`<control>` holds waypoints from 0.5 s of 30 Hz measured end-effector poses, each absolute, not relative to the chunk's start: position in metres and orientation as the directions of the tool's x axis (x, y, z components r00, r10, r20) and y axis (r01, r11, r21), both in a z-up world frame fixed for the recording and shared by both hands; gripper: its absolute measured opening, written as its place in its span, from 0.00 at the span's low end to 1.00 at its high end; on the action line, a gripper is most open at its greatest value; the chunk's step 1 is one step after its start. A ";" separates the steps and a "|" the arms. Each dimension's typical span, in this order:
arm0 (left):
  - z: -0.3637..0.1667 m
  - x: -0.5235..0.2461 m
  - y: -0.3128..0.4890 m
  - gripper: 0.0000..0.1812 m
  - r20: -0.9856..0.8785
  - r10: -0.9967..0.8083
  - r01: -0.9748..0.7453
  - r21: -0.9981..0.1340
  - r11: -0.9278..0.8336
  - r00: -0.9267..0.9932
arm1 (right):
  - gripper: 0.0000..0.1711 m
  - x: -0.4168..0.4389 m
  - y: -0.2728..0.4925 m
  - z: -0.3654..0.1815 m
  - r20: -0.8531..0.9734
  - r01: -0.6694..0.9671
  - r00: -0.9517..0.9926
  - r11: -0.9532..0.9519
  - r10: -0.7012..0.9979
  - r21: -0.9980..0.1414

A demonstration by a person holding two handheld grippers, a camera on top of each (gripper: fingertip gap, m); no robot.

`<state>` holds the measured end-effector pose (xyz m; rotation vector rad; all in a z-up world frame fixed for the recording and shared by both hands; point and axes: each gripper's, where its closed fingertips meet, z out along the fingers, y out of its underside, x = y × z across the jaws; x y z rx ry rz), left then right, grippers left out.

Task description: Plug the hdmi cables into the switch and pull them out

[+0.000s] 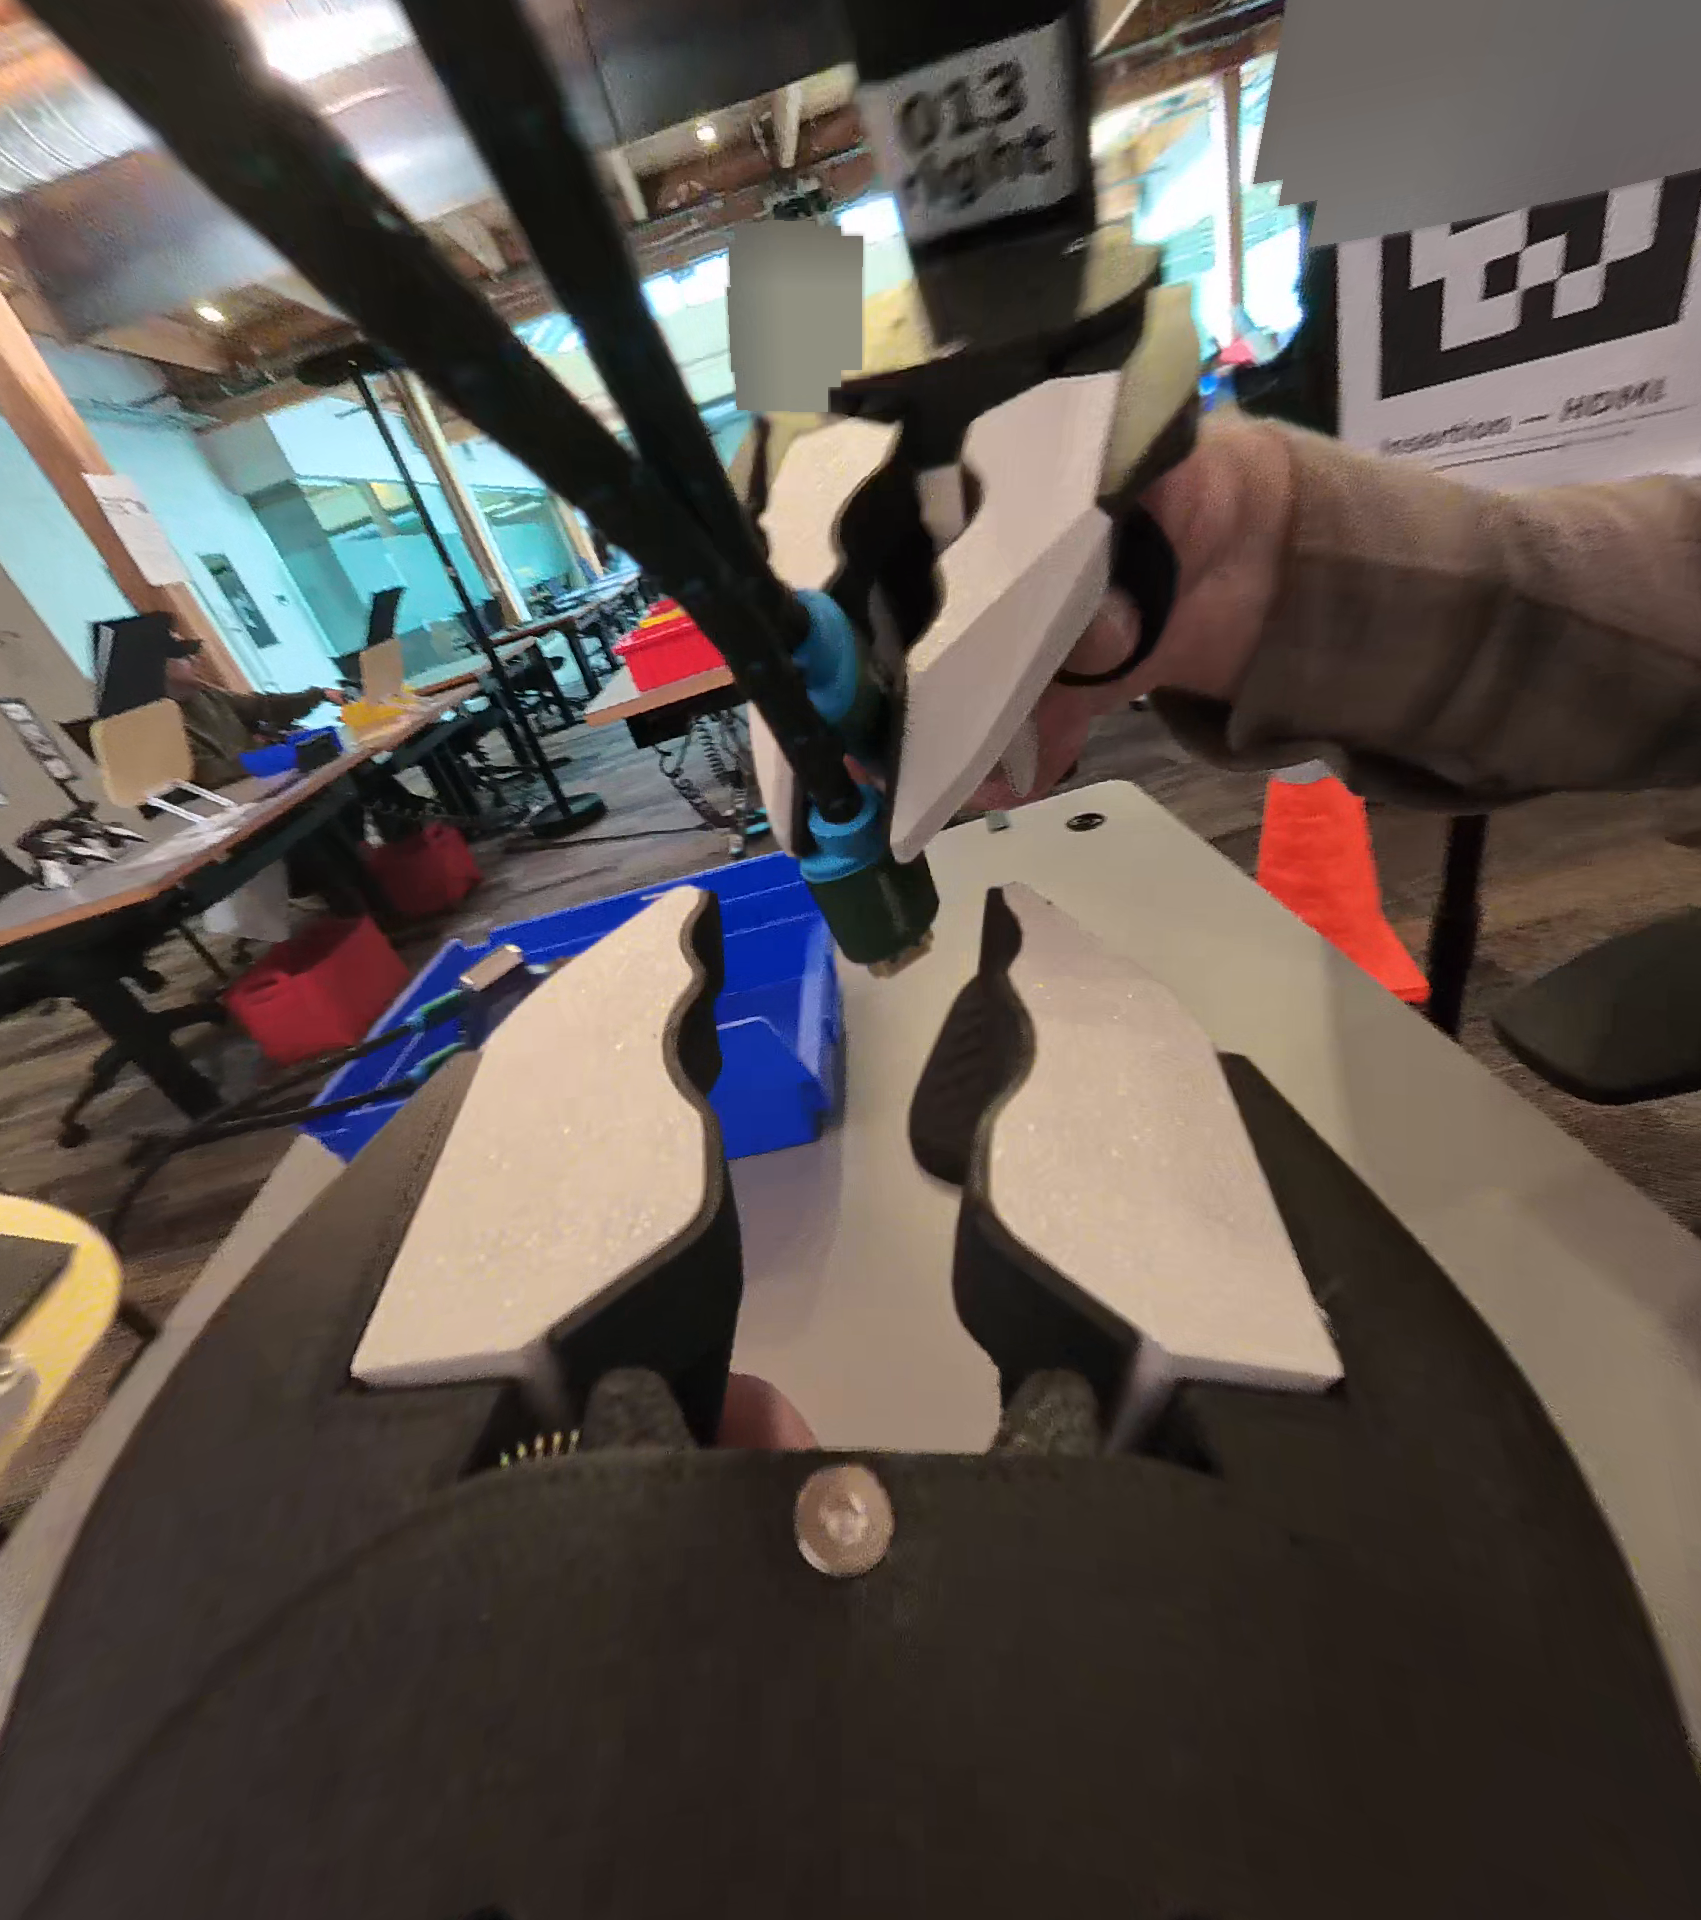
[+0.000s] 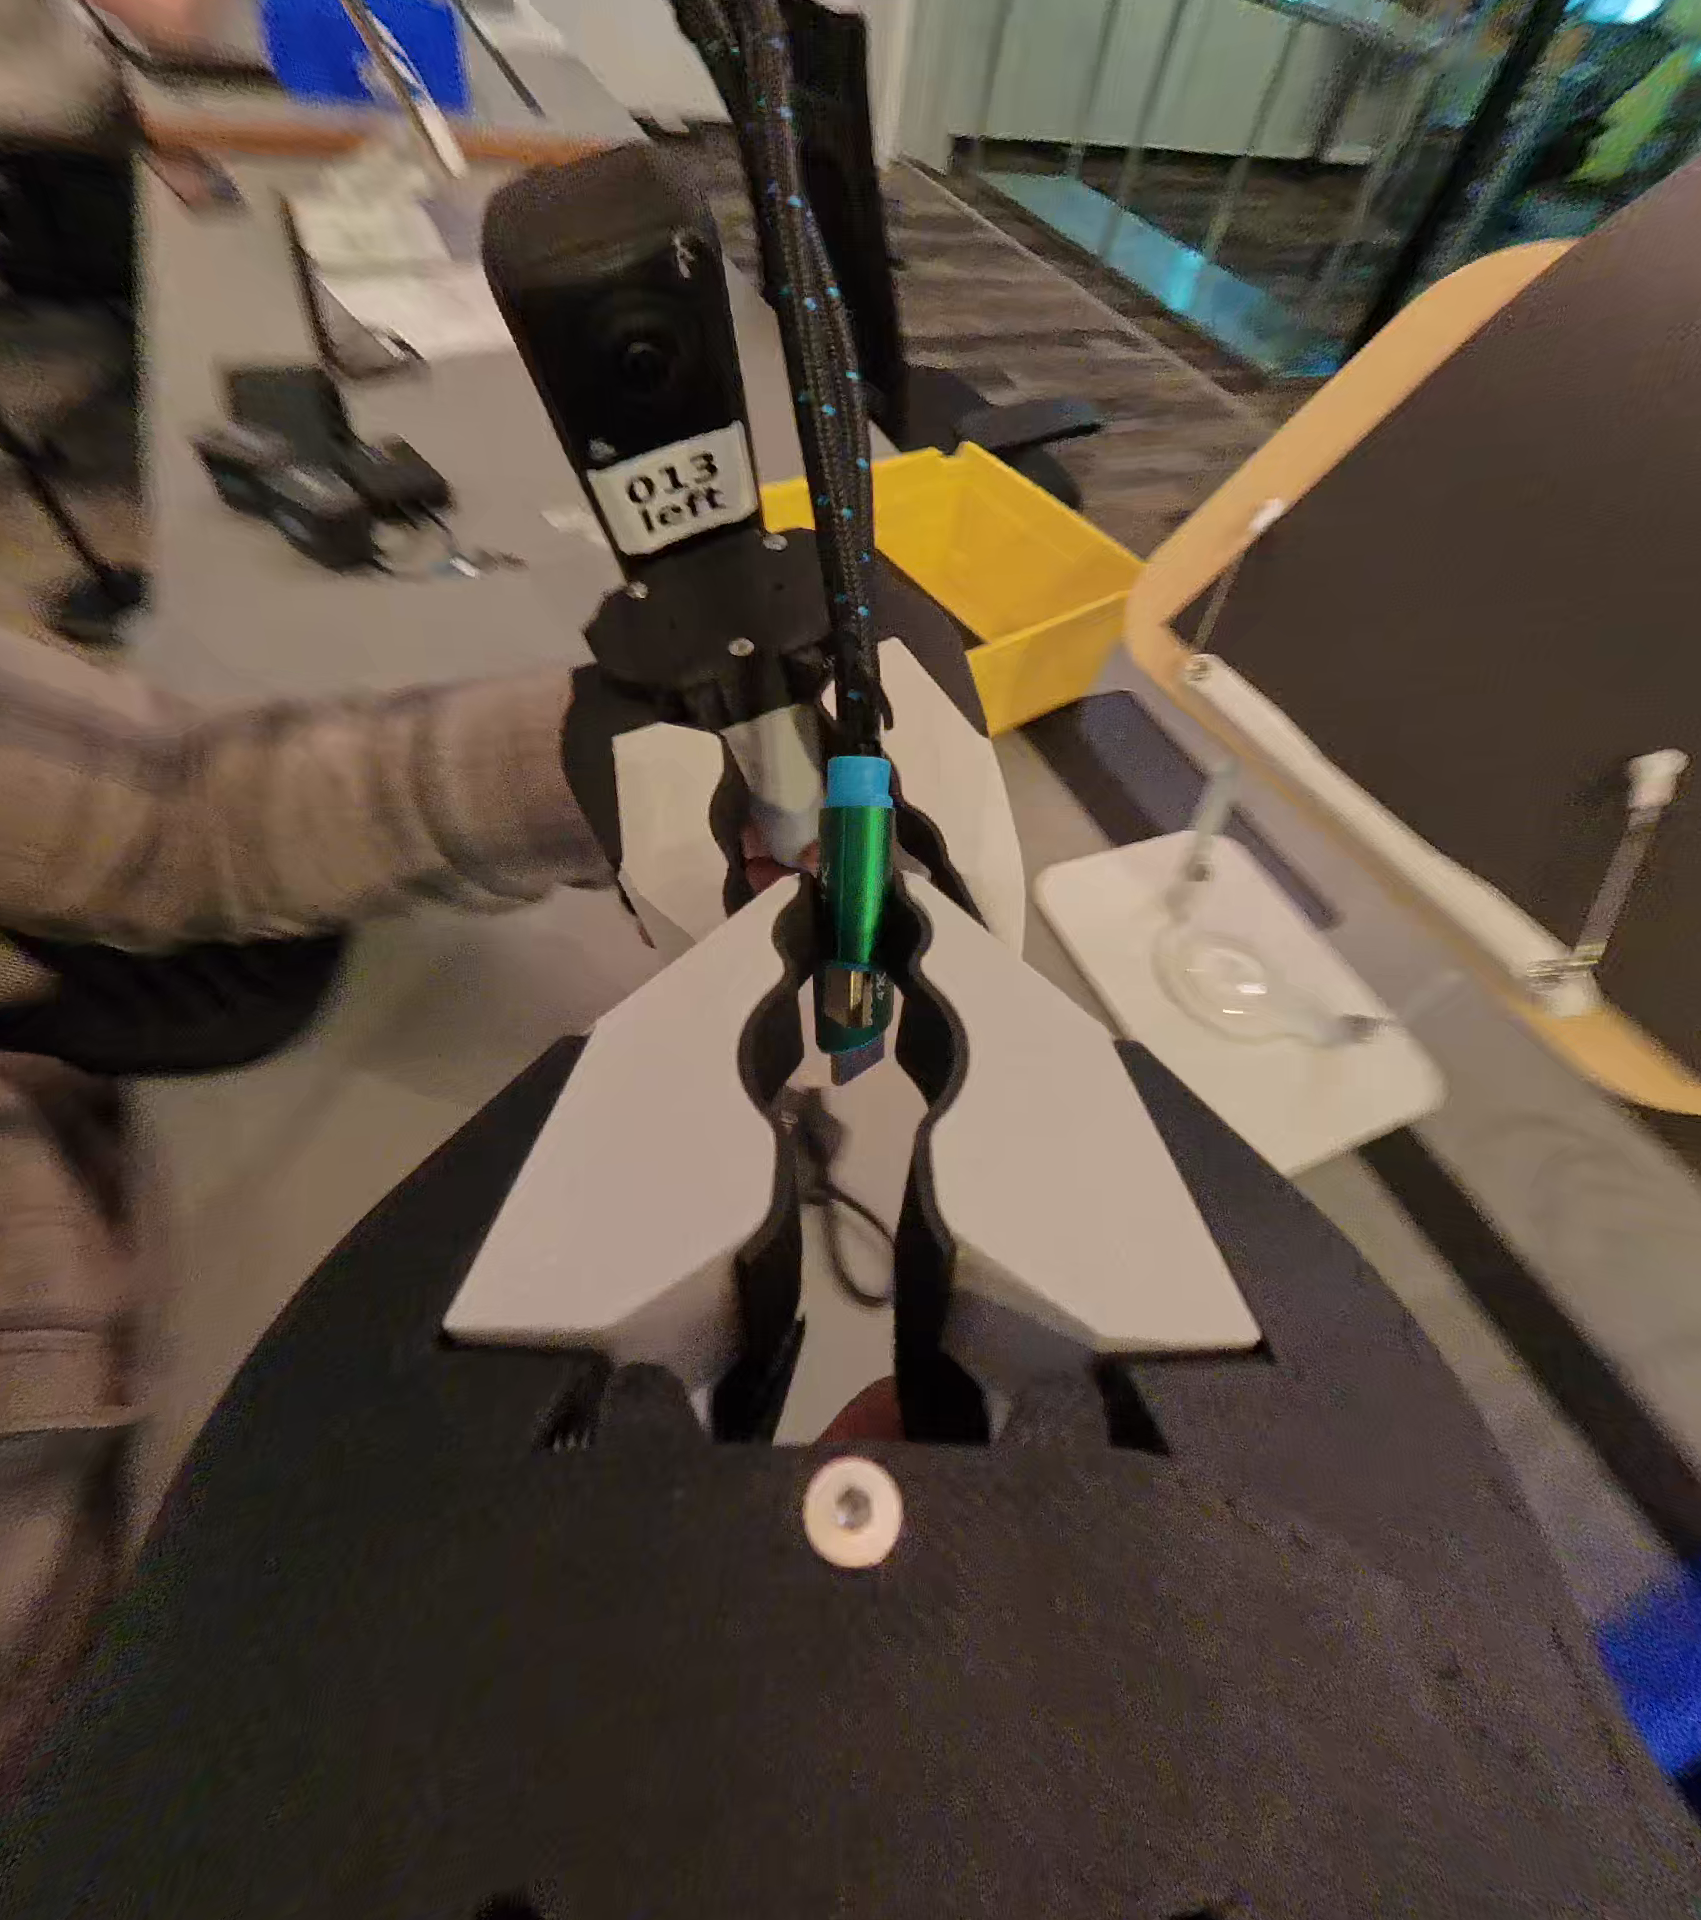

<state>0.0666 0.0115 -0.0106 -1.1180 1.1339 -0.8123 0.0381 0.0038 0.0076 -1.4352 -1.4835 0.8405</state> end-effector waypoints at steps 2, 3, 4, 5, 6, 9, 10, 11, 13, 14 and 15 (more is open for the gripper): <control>-0.007 0.065 0.007 0.26 -0.237 -0.943 -0.010 -0.970 0.241 0.234 | 0.05 0.037 -0.001 0.009 -0.014 0.351 -0.005 -0.011 1.000 -0.936; -0.005 0.065 0.006 0.26 -0.218 -0.950 -0.001 -0.975 0.224 0.222 | 0.05 0.038 -0.002 0.009 -0.060 0.336 -0.032 -0.046 0.998 -0.941; -0.005 0.064 0.004 0.25 -0.204 -0.957 0.002 -0.978 0.209 0.205 | 0.05 0.038 -0.003 0.008 -0.100 0.334 -0.054 -0.076 0.994 -0.939; -0.006 0.064 0.003 0.24 -0.192 -0.963 -0.003 -0.981 0.195 0.190 | 0.05 0.038 -0.002 0.006 -0.120 0.337 -0.060 -0.093 0.991 -0.937; -0.009 0.065 0.003 0.23 -0.181 -0.966 -0.023 -0.983 0.180 0.186 | 0.05 0.038 -0.001 0.005 -0.121 0.340 -0.064 -0.093 0.991 -0.936; -0.014 0.069 -0.006 0.16 -0.162 -0.979 -0.034 -0.987 0.159 0.121 | 0.05 0.037 -0.010 0.001 -0.122 0.370 -0.118 -0.070 0.986 -0.926; -0.015 0.071 -0.010 0.14 -0.156 -0.983 -0.030 -0.988 0.154 0.092 | 0.05 0.036 -0.014 0.001 -0.132 0.381 -0.144 -0.068 0.981 -0.922; -0.014 0.071 -0.012 0.13 -0.160 -0.984 -0.020 -0.987 0.159 0.085 | 0.05 0.035 -0.017 0.001 -0.141 0.388 -0.163 -0.068 0.976 -0.919; -0.013 0.072 -0.017 0.08 -0.140 -0.989 -0.001 -0.990 0.141 0.041 | 0.05 0.035 -0.020 0.004 -0.168 0.402 -0.193 -0.078 0.967 -0.912; -0.010 0.072 -0.018 0.08 -0.139 -0.990 0.023 -0.990 0.140 0.038 | 0.05 0.035 -0.022 0.006 -0.191 0.405 -0.214 -0.091 0.958 -0.910; -0.007 0.073 -0.017 0.08 -0.139 -0.989 0.053 -0.988 0.142 0.050 | 0.05 0.034 -0.021 0.009 -0.209 0.400 -0.225 -0.106 0.952 -0.910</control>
